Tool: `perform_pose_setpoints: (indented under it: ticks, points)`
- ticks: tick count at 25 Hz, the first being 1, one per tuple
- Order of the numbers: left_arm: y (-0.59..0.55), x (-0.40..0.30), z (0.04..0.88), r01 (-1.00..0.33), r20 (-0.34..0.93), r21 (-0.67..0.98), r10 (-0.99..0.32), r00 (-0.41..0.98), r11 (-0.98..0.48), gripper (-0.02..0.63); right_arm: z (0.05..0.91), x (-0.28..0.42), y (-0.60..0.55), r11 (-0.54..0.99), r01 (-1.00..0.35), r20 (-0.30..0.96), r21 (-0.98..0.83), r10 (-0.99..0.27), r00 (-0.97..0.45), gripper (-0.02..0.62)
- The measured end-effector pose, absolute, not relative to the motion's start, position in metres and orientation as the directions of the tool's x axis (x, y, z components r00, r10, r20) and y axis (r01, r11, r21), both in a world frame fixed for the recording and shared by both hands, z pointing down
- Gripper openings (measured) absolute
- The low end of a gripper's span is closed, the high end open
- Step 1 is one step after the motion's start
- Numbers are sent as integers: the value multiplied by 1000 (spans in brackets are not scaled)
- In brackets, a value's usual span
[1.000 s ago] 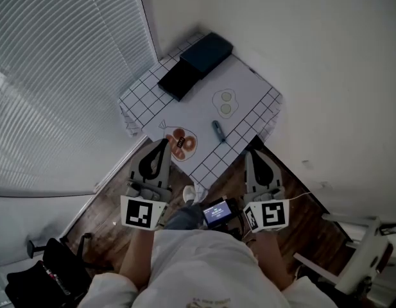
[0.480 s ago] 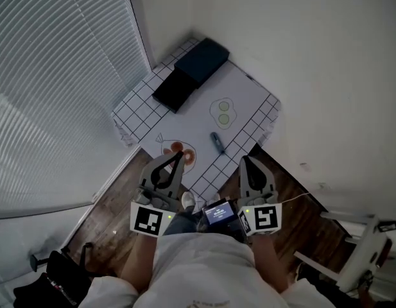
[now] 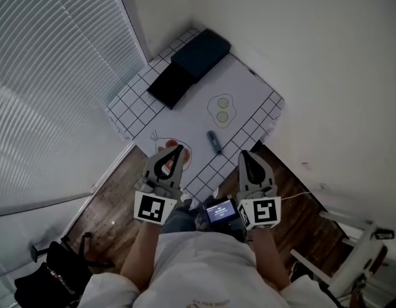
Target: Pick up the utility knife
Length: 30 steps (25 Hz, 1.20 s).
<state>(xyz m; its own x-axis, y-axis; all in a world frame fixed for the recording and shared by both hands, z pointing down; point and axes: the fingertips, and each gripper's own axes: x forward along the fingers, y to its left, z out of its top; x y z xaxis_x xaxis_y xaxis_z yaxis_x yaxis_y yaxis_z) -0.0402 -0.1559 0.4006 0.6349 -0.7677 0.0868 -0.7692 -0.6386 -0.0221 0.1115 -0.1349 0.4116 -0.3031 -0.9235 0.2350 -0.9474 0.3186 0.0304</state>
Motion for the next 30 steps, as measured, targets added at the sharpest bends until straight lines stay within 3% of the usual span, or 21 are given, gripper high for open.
perform_pose_setpoints:
  ticks: [14,30]
  points:
    - [-172,-34,515,-828,275,79,-786,553,-555,6,526,121,-159,370,-929,415,-22,-842,-345,6]
    - [-168,-27,608,-846,455,50,-742,492,-531,6,629,103,-160,410,-909,578,-75,-725,-374,6]
